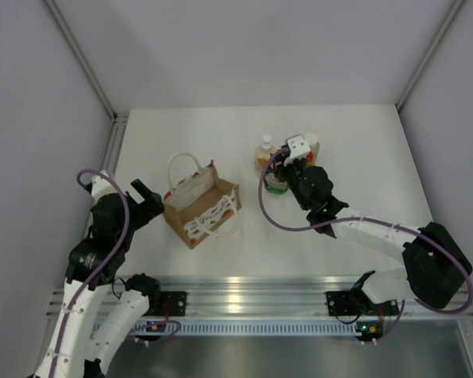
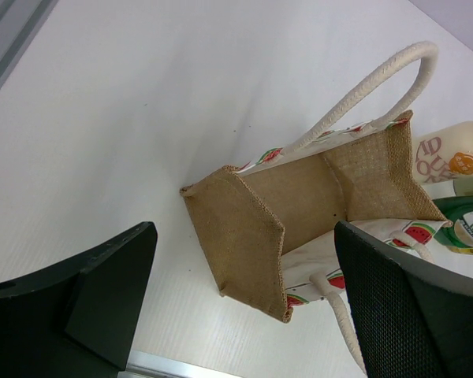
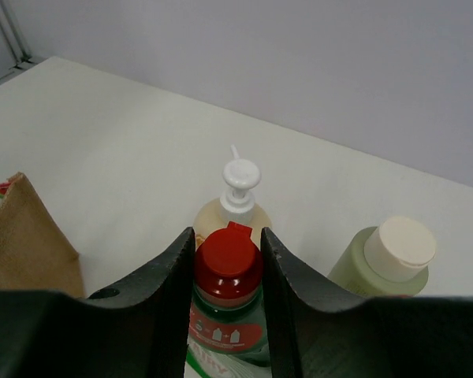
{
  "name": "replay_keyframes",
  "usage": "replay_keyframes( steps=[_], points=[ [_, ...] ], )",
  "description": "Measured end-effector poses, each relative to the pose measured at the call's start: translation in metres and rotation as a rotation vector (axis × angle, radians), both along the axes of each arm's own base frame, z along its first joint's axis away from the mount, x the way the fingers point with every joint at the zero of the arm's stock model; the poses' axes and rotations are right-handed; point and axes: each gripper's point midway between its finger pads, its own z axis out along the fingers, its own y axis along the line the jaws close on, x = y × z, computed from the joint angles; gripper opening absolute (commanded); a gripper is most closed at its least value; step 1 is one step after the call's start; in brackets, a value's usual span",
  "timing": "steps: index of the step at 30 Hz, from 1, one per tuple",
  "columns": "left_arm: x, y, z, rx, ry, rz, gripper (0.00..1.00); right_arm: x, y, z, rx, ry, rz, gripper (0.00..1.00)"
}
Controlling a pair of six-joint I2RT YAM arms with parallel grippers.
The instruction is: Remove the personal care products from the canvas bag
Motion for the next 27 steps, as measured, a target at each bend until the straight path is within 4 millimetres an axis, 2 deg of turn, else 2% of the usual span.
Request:
replay_keyframes(
  steps=[5,13,18,23,25,26,27],
  points=[
    [0.000,0.000,0.000,0.000,0.000,0.000,0.98,-0.005,-0.004,-0.012,0.015,-0.017,-0.001,0.00],
    [0.000,0.000,0.000,0.000,0.001,0.000,0.98,-0.008,-0.007,-0.015,0.058,-0.044,0.000,0.00],
    [0.000,0.000,0.000,0.000,0.001,0.000,0.98,-0.013,-0.011,-0.032,0.052,-0.021,0.001,0.00],
    [0.000,0.000,0.000,-0.001,0.001,0.001,0.98,-0.011,-0.008,-0.041,0.055,-0.007,0.002,0.00],
    [0.000,0.000,0.000,-0.001,0.001,0.001,0.98,-0.011,-0.008,-0.044,0.059,0.001,0.002,0.07],
    [0.000,0.000,0.000,-0.001,0.001,0.001,0.98,-0.011,-0.008,-0.047,0.060,0.007,0.003,0.14],
    [0.000,0.000,0.000,-0.001,0.001,0.001,0.98,-0.012,-0.008,-0.048,0.066,0.007,0.003,0.26]
  ],
)
